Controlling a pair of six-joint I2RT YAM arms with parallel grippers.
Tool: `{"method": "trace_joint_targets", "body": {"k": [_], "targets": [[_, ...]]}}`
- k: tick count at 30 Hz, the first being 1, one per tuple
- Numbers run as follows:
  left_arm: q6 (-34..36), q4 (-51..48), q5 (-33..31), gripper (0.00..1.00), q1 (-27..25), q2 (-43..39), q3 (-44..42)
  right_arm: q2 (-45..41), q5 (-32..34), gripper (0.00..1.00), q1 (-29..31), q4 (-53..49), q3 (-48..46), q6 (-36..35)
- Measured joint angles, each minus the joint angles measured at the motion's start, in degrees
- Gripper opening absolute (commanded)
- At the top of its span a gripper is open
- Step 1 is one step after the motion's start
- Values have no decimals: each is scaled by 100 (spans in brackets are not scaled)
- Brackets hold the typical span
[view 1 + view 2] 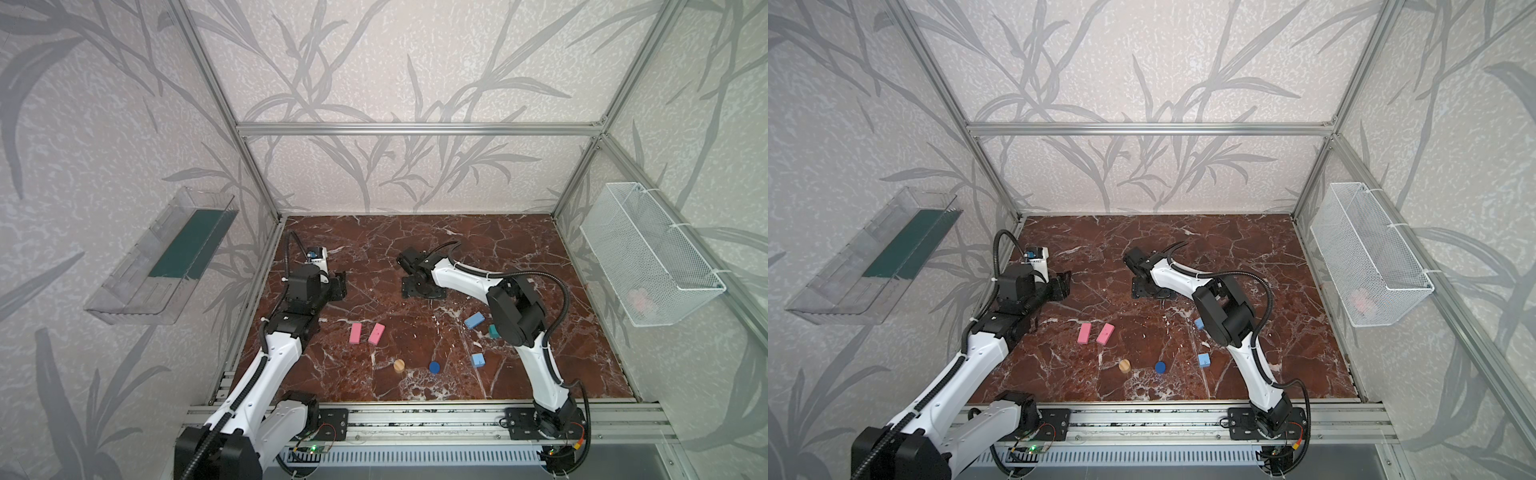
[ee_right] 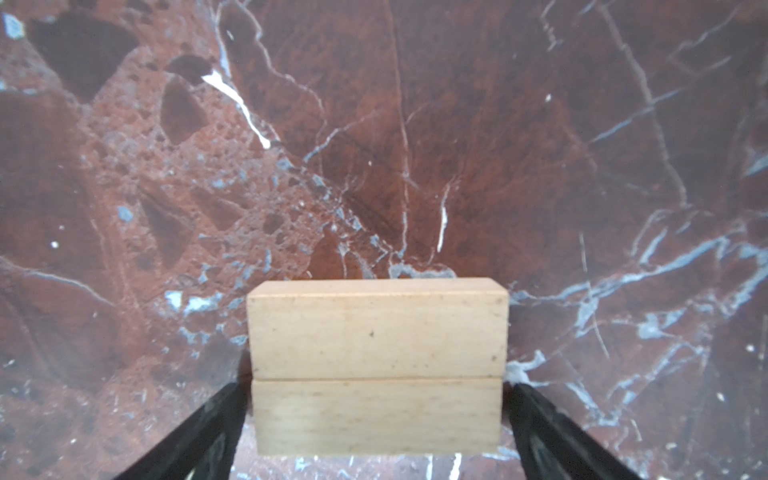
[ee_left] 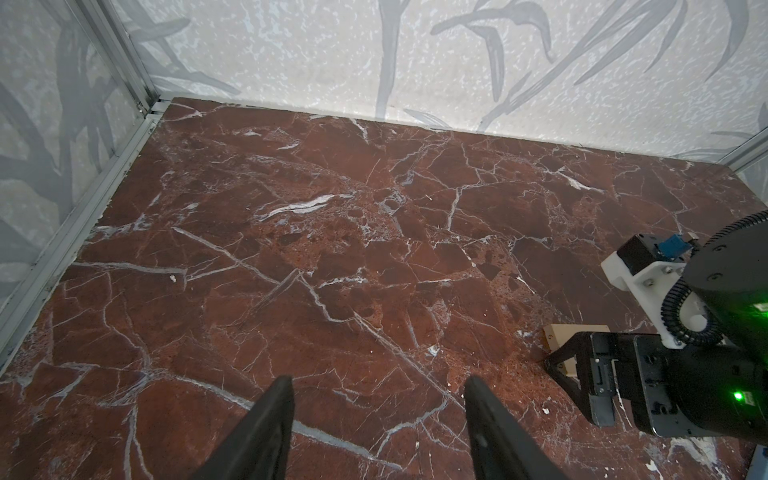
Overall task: Build the wood block tower
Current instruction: 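Open the right gripper to release the bar on top of the other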
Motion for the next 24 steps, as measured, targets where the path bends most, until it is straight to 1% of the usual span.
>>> {"method": "trace_joint_targets", "body": {"k": [24], "targets": [[0,0,0,64,0,-20,0,-140,79,99,0,-81,-2,-57]]}}
